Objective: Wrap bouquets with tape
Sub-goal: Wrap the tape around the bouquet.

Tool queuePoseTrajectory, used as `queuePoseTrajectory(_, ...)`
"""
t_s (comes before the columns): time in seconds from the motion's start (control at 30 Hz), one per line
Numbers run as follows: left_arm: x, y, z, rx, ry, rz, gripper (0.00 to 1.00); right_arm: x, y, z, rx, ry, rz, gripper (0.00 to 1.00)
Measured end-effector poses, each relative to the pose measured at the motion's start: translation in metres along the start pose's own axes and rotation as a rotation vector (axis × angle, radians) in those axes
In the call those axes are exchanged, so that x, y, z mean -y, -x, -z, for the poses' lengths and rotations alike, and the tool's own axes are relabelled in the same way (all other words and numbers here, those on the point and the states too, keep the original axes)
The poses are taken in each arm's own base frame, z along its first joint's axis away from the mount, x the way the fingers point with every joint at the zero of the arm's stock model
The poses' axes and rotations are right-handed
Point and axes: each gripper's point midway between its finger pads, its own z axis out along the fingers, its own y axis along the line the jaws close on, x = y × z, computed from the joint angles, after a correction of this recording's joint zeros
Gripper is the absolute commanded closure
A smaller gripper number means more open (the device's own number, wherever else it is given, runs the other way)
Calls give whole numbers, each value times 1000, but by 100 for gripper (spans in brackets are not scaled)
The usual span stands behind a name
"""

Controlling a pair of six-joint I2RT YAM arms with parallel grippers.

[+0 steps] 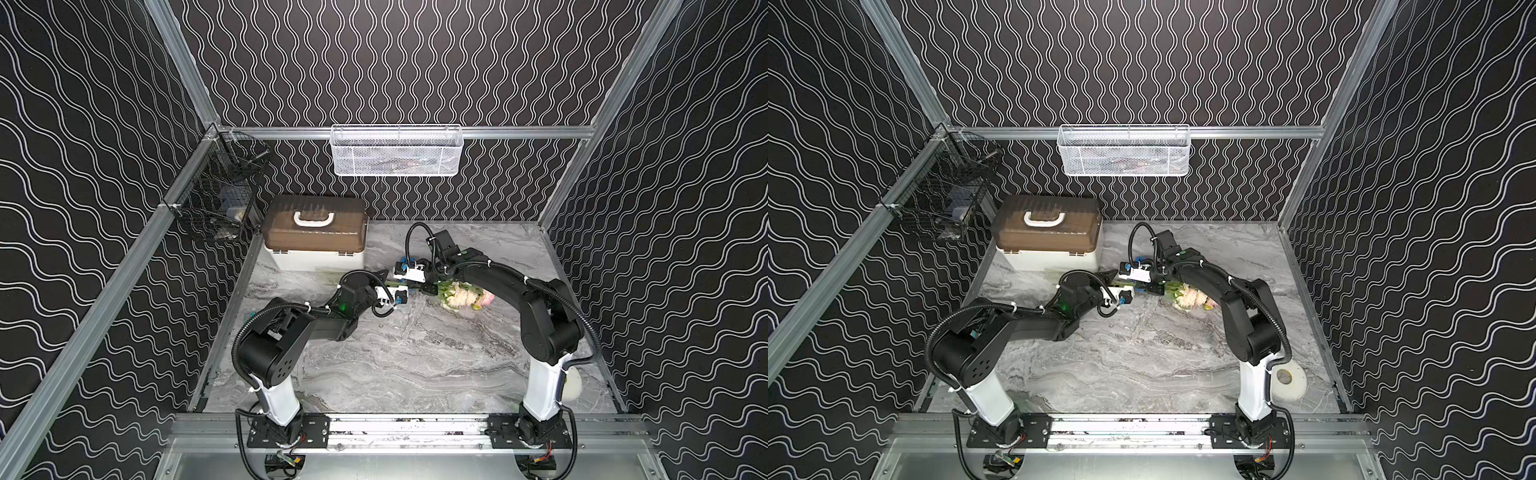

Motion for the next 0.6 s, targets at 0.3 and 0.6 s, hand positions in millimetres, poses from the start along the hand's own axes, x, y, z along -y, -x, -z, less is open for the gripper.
queuePoseTrajectory(0.3,-33,11,36,134,-110,242,27,0,3,3,-2,-96,110,100)
queuePoseTrajectory(0.6,-42,17,67,154,-459,395,27,-6,4,-7,-50,-210,273,100)
